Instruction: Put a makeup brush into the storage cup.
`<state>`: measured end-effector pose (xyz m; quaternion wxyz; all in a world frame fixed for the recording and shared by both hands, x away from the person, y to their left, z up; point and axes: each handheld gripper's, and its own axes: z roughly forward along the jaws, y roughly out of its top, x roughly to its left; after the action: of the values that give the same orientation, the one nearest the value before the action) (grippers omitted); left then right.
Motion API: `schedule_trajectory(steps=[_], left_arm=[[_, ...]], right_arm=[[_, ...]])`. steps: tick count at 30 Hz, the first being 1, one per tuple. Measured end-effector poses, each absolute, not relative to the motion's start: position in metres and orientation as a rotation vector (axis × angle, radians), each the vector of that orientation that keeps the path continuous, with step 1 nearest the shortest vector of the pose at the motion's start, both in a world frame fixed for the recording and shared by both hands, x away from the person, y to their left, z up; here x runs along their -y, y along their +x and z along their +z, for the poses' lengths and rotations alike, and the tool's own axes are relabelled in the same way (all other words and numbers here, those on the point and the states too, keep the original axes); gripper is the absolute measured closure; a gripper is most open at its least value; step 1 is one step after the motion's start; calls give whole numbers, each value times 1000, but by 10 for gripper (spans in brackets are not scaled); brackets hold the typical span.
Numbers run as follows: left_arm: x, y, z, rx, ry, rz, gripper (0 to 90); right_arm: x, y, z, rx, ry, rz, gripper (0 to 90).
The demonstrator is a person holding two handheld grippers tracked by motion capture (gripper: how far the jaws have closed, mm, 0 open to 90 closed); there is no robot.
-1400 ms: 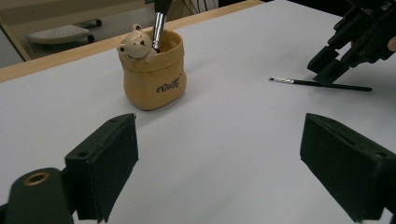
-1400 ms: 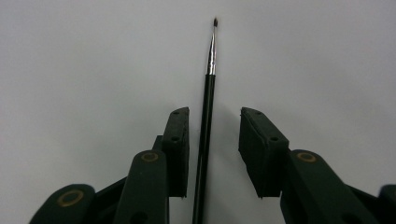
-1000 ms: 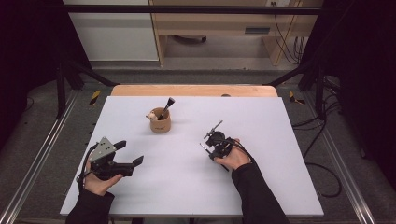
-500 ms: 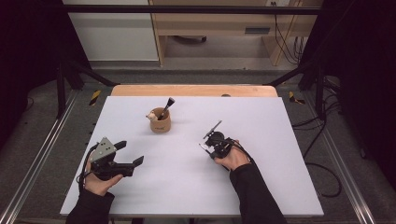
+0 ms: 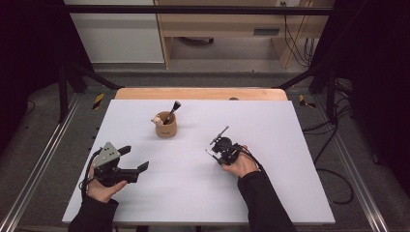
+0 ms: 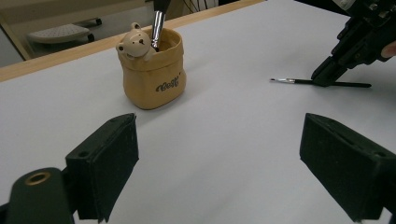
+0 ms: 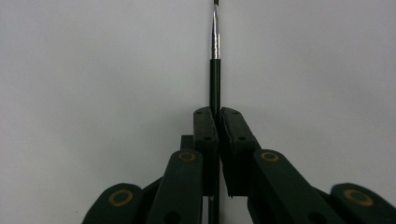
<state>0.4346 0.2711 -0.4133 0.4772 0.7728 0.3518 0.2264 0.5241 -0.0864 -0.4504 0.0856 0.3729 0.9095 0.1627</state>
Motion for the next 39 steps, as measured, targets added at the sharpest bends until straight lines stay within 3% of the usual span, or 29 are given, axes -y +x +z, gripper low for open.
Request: schedule_trajectory(steps=[39], left_arm=[[-262,429,-406,-858,1865,535,112]], right_arm=[[97,480,-398,-2565,998,1030,859]])
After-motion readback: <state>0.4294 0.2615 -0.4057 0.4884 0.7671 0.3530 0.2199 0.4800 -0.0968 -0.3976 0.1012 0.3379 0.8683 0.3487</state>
